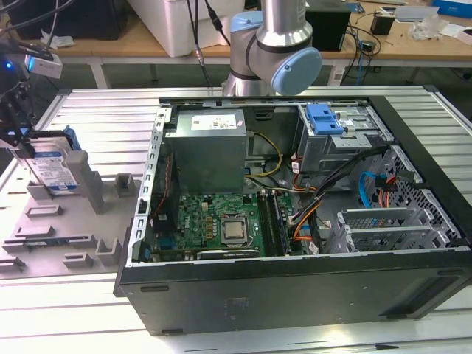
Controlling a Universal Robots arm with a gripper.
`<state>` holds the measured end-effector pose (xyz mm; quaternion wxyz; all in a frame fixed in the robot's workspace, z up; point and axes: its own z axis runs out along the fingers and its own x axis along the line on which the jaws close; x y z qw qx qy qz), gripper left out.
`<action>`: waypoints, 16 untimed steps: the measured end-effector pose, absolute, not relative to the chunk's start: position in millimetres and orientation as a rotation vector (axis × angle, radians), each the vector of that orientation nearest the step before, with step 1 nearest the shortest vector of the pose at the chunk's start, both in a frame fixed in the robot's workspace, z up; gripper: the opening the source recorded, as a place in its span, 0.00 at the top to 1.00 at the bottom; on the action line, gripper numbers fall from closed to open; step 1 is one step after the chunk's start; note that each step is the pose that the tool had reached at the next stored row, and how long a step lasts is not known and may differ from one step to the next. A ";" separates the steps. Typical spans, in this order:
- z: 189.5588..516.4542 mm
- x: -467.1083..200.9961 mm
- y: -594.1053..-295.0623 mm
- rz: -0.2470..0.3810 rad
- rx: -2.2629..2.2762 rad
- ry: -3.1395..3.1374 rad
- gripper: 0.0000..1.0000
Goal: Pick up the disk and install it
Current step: 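Pick up the disk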
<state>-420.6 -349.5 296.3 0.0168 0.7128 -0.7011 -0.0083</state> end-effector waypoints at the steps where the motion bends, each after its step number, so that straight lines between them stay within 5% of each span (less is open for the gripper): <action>1: 297.0 -420.6 -349.5 -0.026 2.216 -2.179 0.63; 16: 313.0 -420.6 -349.5 -0.018 2.212 -2.176 0.63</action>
